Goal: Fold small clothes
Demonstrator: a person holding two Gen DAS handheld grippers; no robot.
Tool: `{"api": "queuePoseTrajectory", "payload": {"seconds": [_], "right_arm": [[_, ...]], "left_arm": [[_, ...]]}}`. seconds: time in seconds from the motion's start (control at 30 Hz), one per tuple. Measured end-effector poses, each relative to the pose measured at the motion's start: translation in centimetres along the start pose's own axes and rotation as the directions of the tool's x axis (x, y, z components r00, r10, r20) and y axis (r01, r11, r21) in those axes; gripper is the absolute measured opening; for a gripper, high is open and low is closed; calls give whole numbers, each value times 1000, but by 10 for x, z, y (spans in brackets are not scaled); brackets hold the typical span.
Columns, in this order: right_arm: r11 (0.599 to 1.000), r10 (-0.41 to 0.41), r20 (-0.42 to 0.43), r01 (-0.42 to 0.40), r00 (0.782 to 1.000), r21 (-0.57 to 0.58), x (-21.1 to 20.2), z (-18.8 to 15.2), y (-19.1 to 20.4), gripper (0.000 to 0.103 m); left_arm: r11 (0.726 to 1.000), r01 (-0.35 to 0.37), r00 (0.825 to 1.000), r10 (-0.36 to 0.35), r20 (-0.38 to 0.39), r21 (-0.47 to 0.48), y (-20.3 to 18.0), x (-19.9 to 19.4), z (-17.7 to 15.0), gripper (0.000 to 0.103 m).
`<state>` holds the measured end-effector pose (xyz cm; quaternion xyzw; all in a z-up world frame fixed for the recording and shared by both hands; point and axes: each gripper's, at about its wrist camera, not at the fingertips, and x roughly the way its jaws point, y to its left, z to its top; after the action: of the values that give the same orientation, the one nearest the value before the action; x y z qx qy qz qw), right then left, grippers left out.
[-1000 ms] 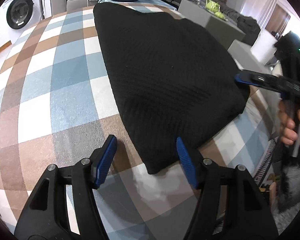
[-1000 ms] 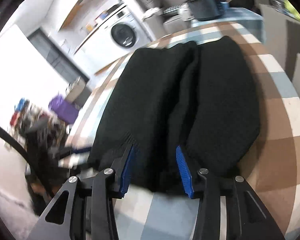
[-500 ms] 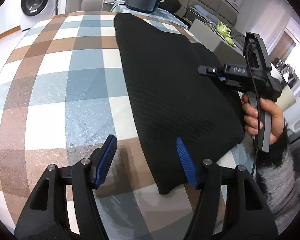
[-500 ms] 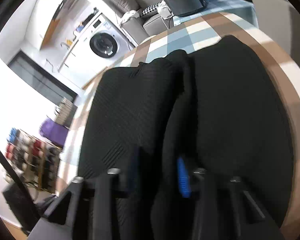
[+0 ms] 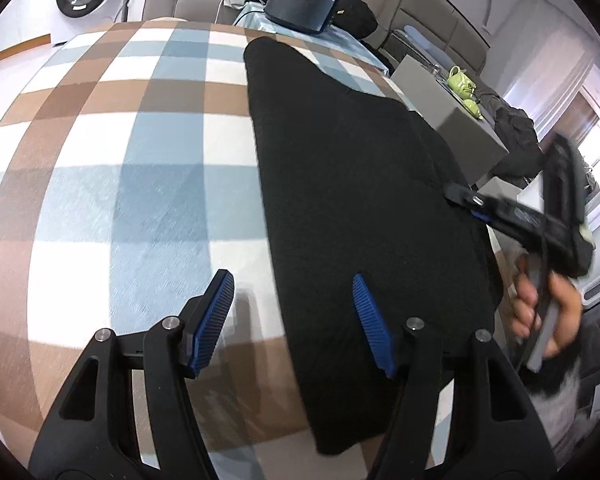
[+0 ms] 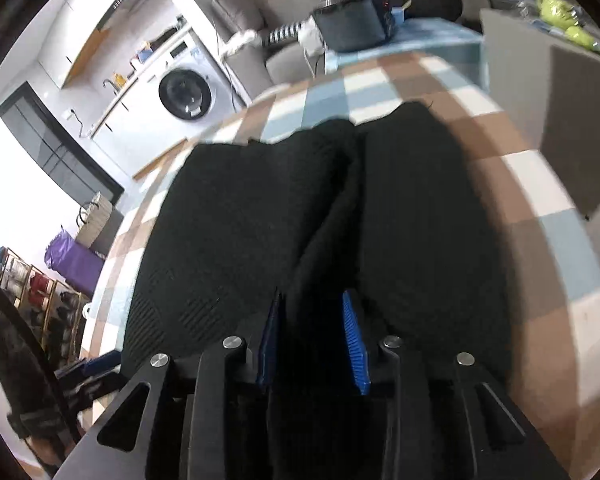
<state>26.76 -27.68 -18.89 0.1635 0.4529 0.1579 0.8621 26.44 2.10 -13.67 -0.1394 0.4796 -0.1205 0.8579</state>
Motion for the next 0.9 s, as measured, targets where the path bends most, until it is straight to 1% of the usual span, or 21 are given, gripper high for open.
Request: {"api": "queuePoseTrajectory", "payload": {"seconds": [0.07, 0.1, 0.13, 0.2, 0.27, 0.3, 0.33, 0.37, 0.43, 0.57, 0.63, 0.73, 0.83, 0.9], "right_arm": [[1000, -15, 43, 14, 999, 18, -21, -9, -10, 35], [998, -26, 64, 23, 998, 50, -35, -16, -19, 37], [997, -34, 73, 29, 997, 70, -41, -18, -24, 39], [991, -57, 83, 46, 995, 125, -58, -29, -38, 39], [988, -62, 79, 50, 995, 146, -70, -40, -45, 39], [988, -66, 78, 55, 995, 145, -71, -44, -47, 39], [987, -76, 71, 65, 995, 148, -72, -47, -45, 39], [986, -80, 57, 71, 995, 151, -70, -49, -46, 39], [987, -72, 41, 65, 997, 148, -65, -52, -46, 39], [992, -58, 17, 56, 998, 112, -55, -62, -37, 29], [995, -30, 2, 29, 1000, 92, -50, -65, -27, 26], [998, 6, -23, -5, 1000, 66, -41, -70, -14, 26], [998, 54, -58, -52, 997, 46, -35, -77, 3, 26], [996, 89, -96, -89, 991, 6, -32, -84, 18, 26]], "left_arm": [[1000, 5, 1000, -5, 4, 5, -4, 6, 5, 59], [1000, 11, 1000, -11, 6, 8, -7, 9, 8, 59], [1000, 17, 1000, -17, 9, 11, -9, 12, 10, 59], [1000, 24, 1000, -24, 11, 16, -13, 21, 13, 58], [999, 38, 999, -38, 14, 7, -15, 29, 16, 45], [999, 34, 999, -34, 23, 3, -16, 31, 18, 40], [999, 33, 999, -33, 34, 2, -17, 33, 19, 26], [1000, 31, 999, -31, 34, 1, -16, 34, 19, 18], [999, 36, 998, -35, 45, -18, -13, 34, 19, 14], [999, 20, 997, -17, 72, -35, -5, 25, 15, 12], [999, 3, 997, 1, 83, -47, 4, 18, 11, 12], [997, -4, 996, 11, 93, -81, 21, 4, 3, 12], [995, -35, 993, 46, 106, -98, 39, -13, -8, 12], [992, -62, 992, 74, 106, -111, 50, -23, -16, 12]]}}
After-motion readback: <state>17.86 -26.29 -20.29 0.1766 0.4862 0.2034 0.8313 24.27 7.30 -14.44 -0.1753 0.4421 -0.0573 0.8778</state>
